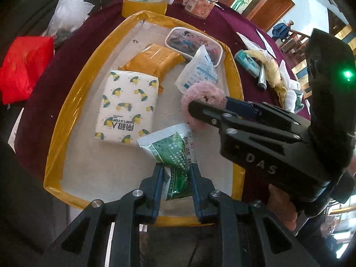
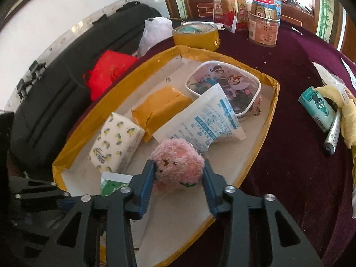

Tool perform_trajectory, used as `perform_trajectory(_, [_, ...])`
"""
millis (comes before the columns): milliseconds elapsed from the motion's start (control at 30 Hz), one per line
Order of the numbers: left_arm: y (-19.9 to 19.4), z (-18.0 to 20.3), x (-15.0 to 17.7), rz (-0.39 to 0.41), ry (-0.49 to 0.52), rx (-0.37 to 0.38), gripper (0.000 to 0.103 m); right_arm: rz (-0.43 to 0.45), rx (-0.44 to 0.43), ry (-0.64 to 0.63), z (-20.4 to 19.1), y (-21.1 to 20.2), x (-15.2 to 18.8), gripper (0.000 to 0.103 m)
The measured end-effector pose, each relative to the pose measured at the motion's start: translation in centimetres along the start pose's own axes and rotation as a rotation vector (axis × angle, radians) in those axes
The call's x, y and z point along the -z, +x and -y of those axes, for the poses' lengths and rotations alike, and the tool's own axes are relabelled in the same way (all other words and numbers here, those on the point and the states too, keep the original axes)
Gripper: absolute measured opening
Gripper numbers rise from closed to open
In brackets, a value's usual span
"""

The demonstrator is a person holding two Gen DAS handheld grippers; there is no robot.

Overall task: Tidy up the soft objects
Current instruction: 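Carry both items into the tray and open both grippers to release them, then grasp the white plastic bag with the right gripper while the left grasps the white towel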

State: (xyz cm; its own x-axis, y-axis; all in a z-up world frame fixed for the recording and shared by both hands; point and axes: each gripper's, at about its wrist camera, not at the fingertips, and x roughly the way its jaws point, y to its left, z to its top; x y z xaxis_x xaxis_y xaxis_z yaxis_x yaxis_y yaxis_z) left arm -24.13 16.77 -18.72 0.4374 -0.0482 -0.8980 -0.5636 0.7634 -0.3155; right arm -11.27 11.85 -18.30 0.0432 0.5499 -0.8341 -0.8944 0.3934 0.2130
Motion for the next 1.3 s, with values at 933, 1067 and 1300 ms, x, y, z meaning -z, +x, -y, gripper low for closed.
perform_trajectory(933, [-1.0,12.1,-1.7,0.168,0.098,0.172,0.079,0.396,-0.037,0.419,21.7,-16.1,8.2,0.065])
perform_trajectory(1067, [1.1,15.1,-2.1,0.130,0.121,0.169,0.079,0.412,-0.005,0.536,26.7,-16.2,9.2,0.063])
perform_trajectory(1300, [4.0,19.3,-2.7,0.092,0.194,0.110,0.079,0.368,0.001,0.699,31.5,-12.5,9.1,0.049])
